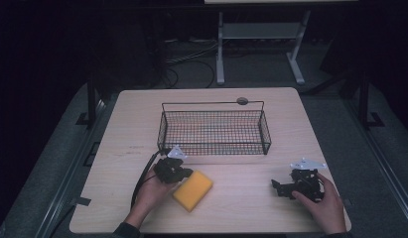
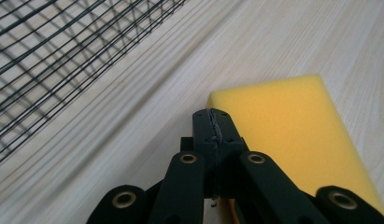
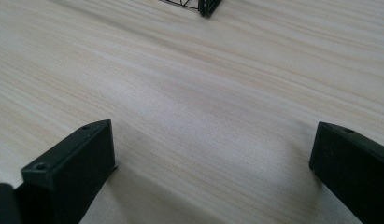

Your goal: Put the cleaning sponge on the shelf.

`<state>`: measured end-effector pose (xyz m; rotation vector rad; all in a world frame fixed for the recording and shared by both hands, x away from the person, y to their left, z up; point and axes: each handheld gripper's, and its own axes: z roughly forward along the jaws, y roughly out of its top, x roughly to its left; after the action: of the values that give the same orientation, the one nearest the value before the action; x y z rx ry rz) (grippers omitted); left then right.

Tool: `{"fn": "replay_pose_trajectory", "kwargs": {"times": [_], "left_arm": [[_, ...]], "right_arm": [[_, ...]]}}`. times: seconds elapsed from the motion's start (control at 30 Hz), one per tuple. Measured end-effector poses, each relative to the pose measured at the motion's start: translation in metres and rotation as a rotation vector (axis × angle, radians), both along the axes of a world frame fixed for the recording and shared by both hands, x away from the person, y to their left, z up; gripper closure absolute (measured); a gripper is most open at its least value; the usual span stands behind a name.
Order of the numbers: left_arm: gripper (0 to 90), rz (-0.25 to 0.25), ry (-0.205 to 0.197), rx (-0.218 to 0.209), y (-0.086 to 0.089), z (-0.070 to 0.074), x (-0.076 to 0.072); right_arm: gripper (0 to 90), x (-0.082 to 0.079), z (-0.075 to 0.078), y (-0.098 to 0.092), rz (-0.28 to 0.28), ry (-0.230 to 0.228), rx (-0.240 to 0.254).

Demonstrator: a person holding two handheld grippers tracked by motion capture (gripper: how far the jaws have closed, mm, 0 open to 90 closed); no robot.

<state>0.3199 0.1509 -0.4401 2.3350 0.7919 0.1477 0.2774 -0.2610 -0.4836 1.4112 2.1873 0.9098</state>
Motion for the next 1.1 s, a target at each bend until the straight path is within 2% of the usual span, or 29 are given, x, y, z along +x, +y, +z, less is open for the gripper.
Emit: {"fn": "replay_pose_trajectory", "kwargs": {"times": [0.4, 0.5, 0.7, 0.87, 1.1], "left_arm": [[89.6, -0.049, 0.0, 0.006, -0.021, 0.001, 0.004], [89.6, -0.065, -0.007, 0.011, -0.031, 0.001, 0.005], [89.6, -0.08, -0.003, 0.018, -0.037, 0.001, 0.006], [89.5, -0.079, 0.004, 0.027, -0.035, 0.004, 0.007], [78.1, -0.051, 0.023, 0.041, -0.023, 0.012, 0.007]], "right_arm": [[0.0, 0.0, 0.0, 0.0, 0.0, 0.0, 0.0], [0.0, 0.0, 0.0, 0.0, 0.0, 0.0, 0.0], [0.0, 0.0, 0.0, 0.0, -0.001, 0.0, 0.0], [0.0, 0.0, 0.0, 0.0, 0.0, 0.0, 0.0], [0.0, 0.0, 0.0, 0.0, -0.001, 0.0, 0.001]]}}
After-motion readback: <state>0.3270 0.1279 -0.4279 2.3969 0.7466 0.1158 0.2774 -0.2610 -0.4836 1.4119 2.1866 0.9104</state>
